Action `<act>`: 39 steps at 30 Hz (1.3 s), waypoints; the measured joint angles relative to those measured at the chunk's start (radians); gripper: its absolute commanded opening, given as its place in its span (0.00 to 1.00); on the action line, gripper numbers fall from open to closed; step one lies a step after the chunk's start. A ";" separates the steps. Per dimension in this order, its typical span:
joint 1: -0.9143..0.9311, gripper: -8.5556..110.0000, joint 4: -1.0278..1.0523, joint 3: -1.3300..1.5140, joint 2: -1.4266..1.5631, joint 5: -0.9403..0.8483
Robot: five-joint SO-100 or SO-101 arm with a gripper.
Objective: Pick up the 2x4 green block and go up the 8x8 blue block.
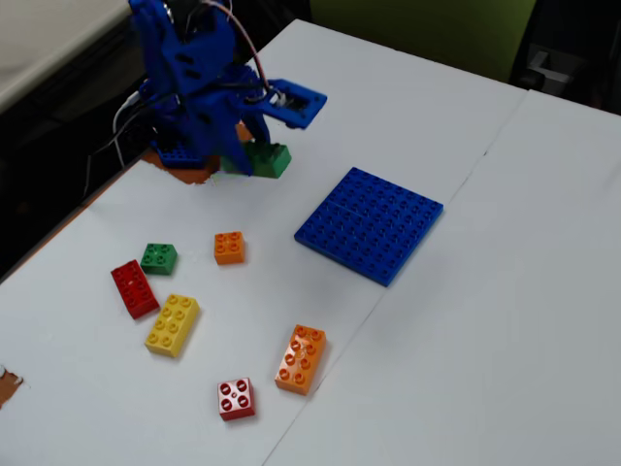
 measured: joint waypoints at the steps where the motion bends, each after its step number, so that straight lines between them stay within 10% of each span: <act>1: -0.014 0.07 0.000 0.002 0.009 0.020; 15: -0.347 0.07 -0.181 -0.318 -0.095 0.466; 29: -0.371 0.07 -0.584 -0.163 -0.324 0.492; 39: -0.371 0.07 -0.499 -0.138 -0.417 0.563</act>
